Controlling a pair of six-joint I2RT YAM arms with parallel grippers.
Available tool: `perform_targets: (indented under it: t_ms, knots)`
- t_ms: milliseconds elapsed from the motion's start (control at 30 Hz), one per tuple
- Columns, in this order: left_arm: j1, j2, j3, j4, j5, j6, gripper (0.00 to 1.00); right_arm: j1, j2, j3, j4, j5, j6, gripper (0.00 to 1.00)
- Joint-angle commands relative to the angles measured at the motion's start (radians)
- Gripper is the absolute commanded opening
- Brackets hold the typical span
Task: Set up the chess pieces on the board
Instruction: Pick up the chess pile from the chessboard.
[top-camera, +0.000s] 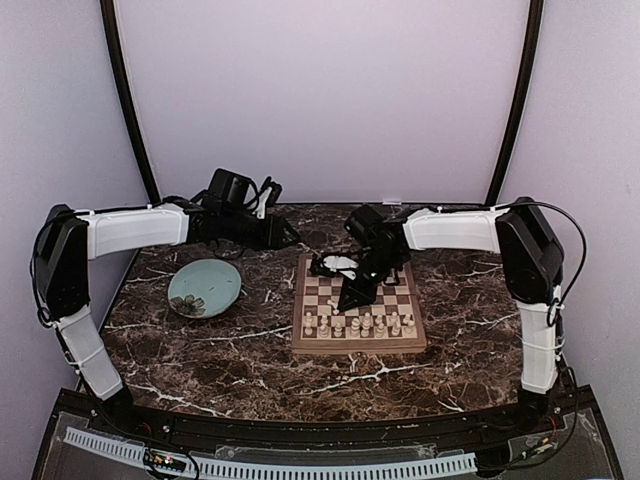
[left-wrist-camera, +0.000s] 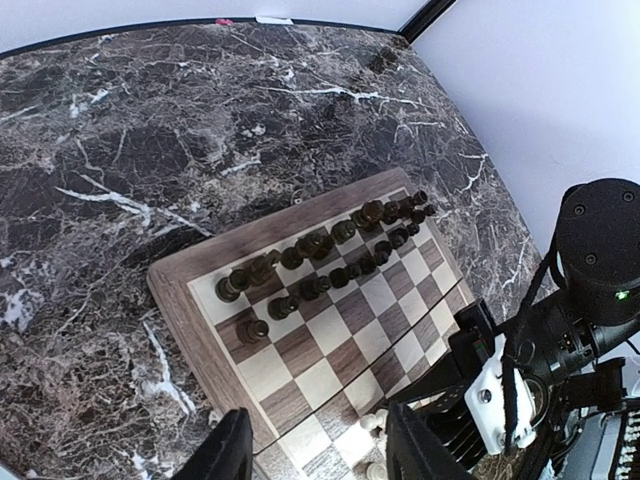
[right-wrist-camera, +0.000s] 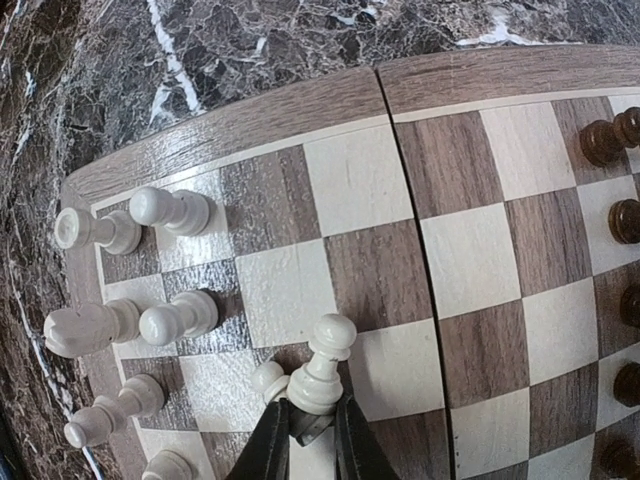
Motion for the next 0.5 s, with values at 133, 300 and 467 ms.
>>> perform_targets:
  t_ms: [133, 300, 467]
  knots:
    - [0.005, 0.061, 0.011, 0.056, 0.176, -0.105, 0.47, 0.011, -0.081, -0.023, 0.028, 0.009, -0.005, 0.16]
    - [0.005, 0.094, 0.003, 0.102, 0.288, -0.188, 0.47, 0.010, -0.108, -0.015, 0.032, 0.024, 0.006, 0.16]
    - [0.005, 0.114, -0.018, 0.165, 0.346, -0.250, 0.46, 0.008, -0.129, -0.001, 0.037, 0.016, 0.024, 0.15]
